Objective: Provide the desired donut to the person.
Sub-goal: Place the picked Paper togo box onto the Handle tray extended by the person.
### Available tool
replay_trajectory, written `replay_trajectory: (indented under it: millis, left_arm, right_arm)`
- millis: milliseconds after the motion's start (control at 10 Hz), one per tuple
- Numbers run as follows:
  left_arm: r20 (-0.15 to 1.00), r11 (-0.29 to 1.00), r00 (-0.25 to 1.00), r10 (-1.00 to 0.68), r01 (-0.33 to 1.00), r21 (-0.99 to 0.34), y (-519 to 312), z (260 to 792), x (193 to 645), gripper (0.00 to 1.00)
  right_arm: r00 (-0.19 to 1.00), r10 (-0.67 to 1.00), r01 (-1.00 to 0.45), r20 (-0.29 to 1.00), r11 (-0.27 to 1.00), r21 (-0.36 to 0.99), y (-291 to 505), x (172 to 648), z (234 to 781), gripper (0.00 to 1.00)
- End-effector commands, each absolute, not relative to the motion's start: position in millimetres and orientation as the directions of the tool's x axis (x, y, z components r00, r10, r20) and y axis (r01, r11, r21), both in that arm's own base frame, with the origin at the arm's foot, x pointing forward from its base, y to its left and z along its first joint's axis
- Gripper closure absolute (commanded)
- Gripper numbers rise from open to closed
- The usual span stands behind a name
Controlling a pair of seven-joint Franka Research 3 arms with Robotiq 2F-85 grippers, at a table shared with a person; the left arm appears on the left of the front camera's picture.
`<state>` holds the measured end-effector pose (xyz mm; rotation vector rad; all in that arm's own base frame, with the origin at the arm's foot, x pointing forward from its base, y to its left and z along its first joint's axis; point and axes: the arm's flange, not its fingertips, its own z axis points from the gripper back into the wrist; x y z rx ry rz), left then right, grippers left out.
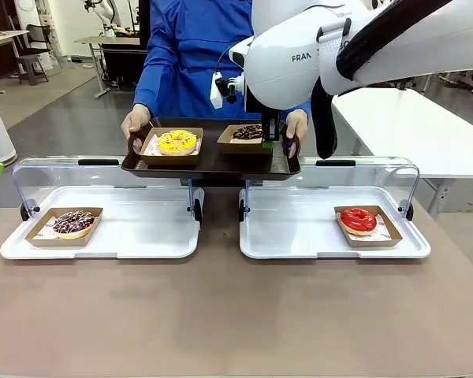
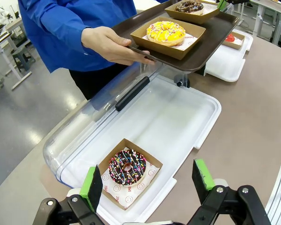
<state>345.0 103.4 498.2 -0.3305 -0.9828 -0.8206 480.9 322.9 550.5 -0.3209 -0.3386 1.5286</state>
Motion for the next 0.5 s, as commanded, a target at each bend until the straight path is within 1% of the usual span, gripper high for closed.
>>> replay_trajectory:
  millis: [0,100,200,400]
  left_arm:
    - [0.843,0.664,0.292,-0.453,0.741,0.100,105.0,497.4,344.4,0.00]
    - [0.843,0.664,0.292,-0.453,0.741,0.100,105.0,497.4,344.4,0.00]
    - [0.843,0.664,0.292,-0.453,0.741,0.100,105.0,497.4,344.4,0.00]
    - [0.843,0.664,0.292,-0.453,0.741,0.100,105.0,497.4,344.4,0.00]
  right_arm:
    - [-0.036,0.998,-0.918,0.050,-0.014,-0.397,319.7,480.7,555.7,0.39]
    - [-0.046,0.997,-0.921,0.059,-0.019,-0.390,317.3,479.6,558.5,0.07]
    - [-0.055,0.997,-0.923,0.053,-0.030,-0.383,316.4,478.4,561.1,0.00]
    - [-0.079,0.995,-0.932,0.059,-0.053,-0.357,316.9,477.3,564.5,0.00]
